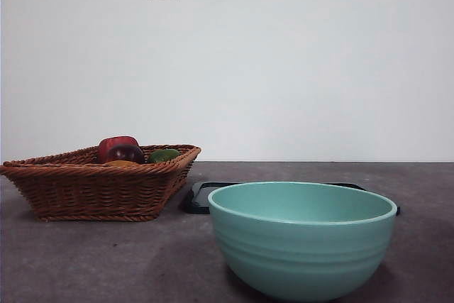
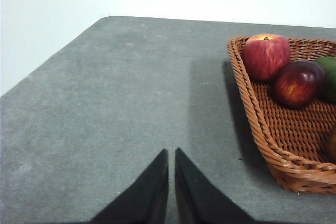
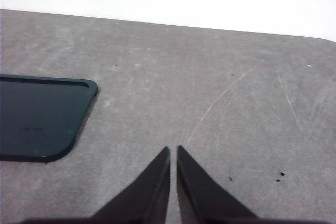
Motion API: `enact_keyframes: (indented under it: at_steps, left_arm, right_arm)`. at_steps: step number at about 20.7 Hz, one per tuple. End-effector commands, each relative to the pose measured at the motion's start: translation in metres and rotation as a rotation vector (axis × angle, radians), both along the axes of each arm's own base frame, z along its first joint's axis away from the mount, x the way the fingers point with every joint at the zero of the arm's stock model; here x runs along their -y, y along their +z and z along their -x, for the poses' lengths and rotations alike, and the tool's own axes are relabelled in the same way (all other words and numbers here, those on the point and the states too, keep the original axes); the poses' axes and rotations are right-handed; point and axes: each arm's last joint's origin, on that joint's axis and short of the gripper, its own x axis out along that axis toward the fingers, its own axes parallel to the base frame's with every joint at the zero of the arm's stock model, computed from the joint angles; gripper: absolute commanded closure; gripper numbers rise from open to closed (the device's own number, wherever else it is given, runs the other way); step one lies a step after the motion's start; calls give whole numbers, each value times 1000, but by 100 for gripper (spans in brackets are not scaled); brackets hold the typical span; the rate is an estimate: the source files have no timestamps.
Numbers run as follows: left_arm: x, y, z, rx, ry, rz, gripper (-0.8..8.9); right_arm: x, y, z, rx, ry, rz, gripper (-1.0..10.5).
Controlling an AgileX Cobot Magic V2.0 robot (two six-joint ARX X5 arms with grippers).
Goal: Pick up the wifruite, put it on the bowl, pick up the plate, put it on desk
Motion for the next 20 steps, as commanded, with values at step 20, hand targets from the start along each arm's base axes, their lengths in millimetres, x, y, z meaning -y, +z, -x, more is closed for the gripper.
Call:
enact_keyframes:
  at_steps: [20]
  left_arm:
    - [4,-1,0,5,-81,220,798]
  right_arm:
    - [-4,8,1,21,92,-338,936]
